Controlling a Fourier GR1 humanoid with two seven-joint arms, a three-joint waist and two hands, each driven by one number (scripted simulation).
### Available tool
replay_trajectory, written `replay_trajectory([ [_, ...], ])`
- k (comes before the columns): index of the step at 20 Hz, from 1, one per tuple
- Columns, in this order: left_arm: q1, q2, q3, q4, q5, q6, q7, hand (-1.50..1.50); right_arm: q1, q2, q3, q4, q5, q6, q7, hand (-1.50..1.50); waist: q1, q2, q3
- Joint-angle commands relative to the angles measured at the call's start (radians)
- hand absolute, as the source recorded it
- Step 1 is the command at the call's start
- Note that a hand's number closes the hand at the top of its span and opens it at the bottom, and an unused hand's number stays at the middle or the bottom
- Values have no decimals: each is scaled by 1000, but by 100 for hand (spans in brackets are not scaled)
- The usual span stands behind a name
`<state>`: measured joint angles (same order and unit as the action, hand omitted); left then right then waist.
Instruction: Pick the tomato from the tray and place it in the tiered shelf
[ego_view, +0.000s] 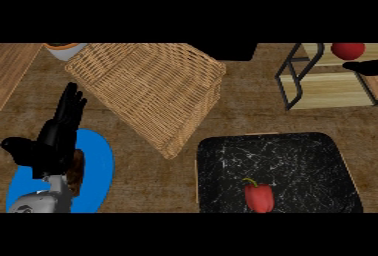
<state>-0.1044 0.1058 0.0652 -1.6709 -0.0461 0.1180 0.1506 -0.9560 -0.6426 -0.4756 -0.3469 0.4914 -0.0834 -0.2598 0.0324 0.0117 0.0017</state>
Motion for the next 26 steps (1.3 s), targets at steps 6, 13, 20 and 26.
replay_trajectory([
  [6,-16,7,-6,-40,-3,-1,65,0,-75,-77,-98,41,-116,82,-66,-150,-3,-2,0],
  [13,39,11,16,-57,23,-18,40,0,-37,-199,-174,51,-187,63,-1,-150,-16,-6,0],
  [20,35,10,16,-3,-10,-9,-27,0,38,-383,-229,89,-246,186,85,-150,-23,-6,-1],
  [26,3,26,27,-101,6,1,86,0,209,-481,-279,135,-303,354,-36,-150,-19,-6,1],
])
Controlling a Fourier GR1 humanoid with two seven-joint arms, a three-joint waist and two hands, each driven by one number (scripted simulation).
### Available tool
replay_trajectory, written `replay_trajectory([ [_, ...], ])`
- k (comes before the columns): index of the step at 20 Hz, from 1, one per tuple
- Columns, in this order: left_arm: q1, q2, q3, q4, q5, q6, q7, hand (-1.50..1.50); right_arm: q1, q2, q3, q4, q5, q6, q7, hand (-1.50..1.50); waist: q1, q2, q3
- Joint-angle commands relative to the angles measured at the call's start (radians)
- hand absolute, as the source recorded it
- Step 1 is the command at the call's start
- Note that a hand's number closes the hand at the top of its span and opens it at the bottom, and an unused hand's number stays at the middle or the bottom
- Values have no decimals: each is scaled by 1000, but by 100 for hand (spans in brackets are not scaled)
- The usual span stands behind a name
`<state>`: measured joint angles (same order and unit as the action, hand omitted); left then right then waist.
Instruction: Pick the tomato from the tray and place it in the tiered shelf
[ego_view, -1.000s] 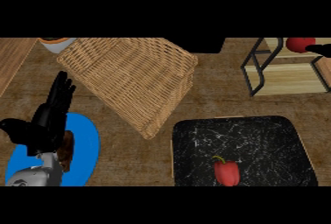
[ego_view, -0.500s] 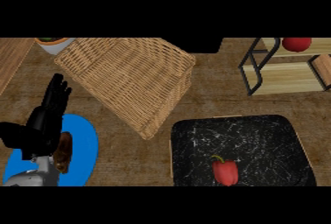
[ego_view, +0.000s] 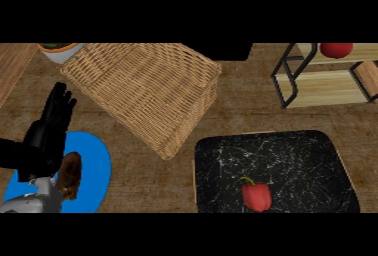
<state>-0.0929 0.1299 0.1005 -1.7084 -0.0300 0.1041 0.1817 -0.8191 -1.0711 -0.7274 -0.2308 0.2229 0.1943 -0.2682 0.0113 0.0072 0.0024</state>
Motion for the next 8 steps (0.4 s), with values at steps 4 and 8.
replay_trajectory([
  [4,41,-37,-51,-58,-27,13,8,0,123,-55,-33,25,-47,102,-91,-150,12,1,1],
  [8,1,-24,-29,8,-18,5,0,0,154,-140,-58,44,-76,210,-89,-150,9,4,2],
])
